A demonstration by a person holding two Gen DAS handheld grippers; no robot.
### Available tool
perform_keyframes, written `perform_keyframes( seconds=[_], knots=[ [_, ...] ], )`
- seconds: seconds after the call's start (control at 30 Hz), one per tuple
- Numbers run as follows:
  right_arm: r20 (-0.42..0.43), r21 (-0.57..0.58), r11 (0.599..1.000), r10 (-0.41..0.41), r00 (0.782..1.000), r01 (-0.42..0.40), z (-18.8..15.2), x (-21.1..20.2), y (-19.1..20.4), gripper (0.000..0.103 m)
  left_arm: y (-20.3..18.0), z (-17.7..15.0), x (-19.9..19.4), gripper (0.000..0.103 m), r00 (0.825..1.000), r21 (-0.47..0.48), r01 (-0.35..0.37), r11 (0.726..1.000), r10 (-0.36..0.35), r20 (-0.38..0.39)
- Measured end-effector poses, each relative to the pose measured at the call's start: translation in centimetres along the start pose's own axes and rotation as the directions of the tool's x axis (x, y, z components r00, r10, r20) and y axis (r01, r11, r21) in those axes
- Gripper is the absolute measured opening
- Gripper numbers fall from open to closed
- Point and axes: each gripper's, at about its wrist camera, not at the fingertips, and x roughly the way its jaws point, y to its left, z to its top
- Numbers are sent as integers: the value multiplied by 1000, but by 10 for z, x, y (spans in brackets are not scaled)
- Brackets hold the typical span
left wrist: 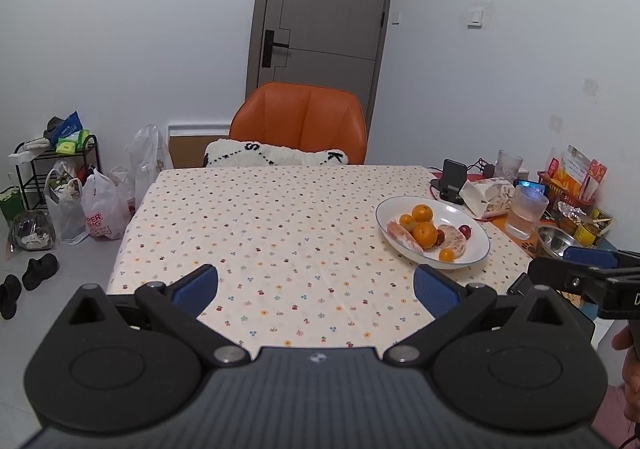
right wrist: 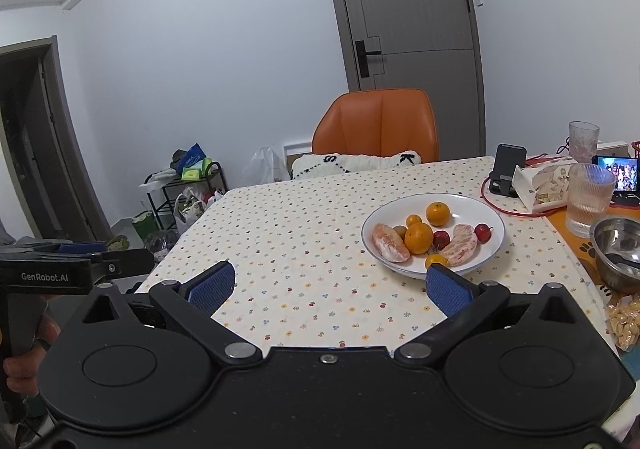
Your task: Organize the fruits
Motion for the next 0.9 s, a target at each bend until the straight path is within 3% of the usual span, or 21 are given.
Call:
perform_keyframes(
  seconds=[0.9],
  knots=[
    [3,-18,1000,-2,1000,2,3,-2,5,103,1,0,-1,103,1000,11,-5,1000,5,-16]
  ],
)
